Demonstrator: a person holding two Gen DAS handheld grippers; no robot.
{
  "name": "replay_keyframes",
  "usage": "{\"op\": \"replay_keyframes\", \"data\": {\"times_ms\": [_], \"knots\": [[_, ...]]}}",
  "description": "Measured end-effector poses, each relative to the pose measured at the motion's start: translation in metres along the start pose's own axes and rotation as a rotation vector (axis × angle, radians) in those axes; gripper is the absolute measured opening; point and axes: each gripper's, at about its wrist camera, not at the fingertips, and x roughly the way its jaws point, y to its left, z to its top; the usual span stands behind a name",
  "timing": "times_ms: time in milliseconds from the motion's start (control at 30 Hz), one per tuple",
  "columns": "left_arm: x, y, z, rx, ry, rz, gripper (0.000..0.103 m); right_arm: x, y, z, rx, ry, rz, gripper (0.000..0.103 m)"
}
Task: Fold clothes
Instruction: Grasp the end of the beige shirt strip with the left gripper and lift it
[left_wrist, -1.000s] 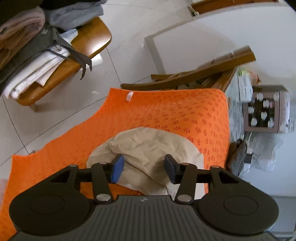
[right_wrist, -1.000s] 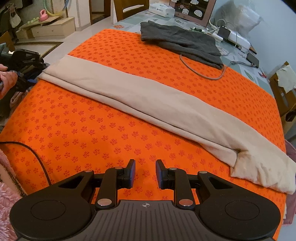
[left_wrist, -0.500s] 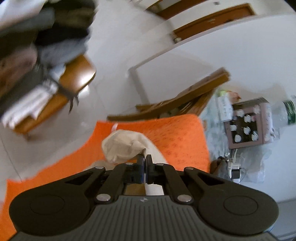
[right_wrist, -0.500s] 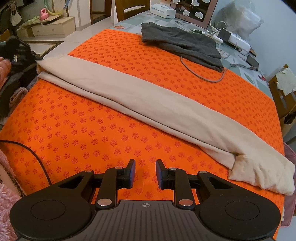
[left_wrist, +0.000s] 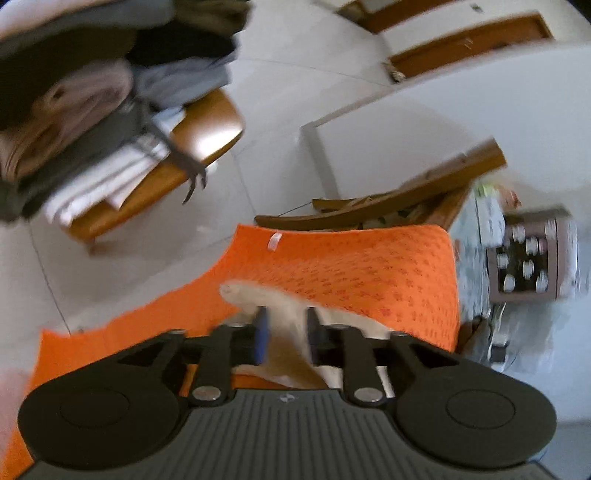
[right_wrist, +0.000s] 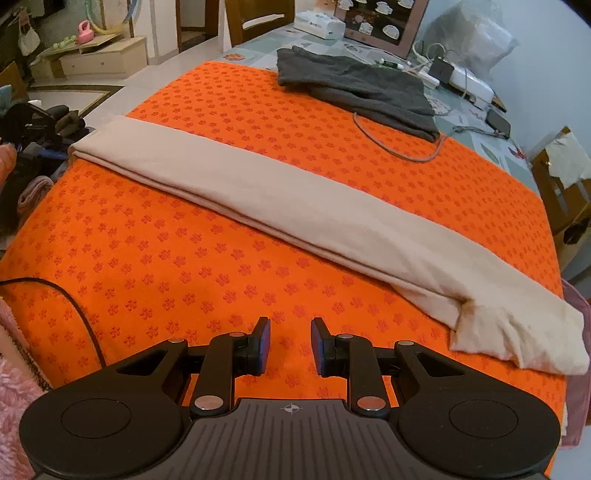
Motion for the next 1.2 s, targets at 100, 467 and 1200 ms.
{"op": "replay_keyframes", "data": {"times_ms": [100,467,1200], "knots": [[0.006,0.017,0.0,-0.09,0.059,-0.022,0.053,-0.001,-0.001,-0.003,0.005,0.009,-0.003,0.026],[0.04,0.046,-0.01,-0.344,0.179,-0.064,0.068,-0.009,0.0,-0.012,-0.01,0.019,-0.024,0.026],[-0.071,-0.116,-0.067,0.319,-0.342,-0.198,0.005,-0.018,-0.047,-0.053,0.016,0.027,-0.006,0.027]]}}
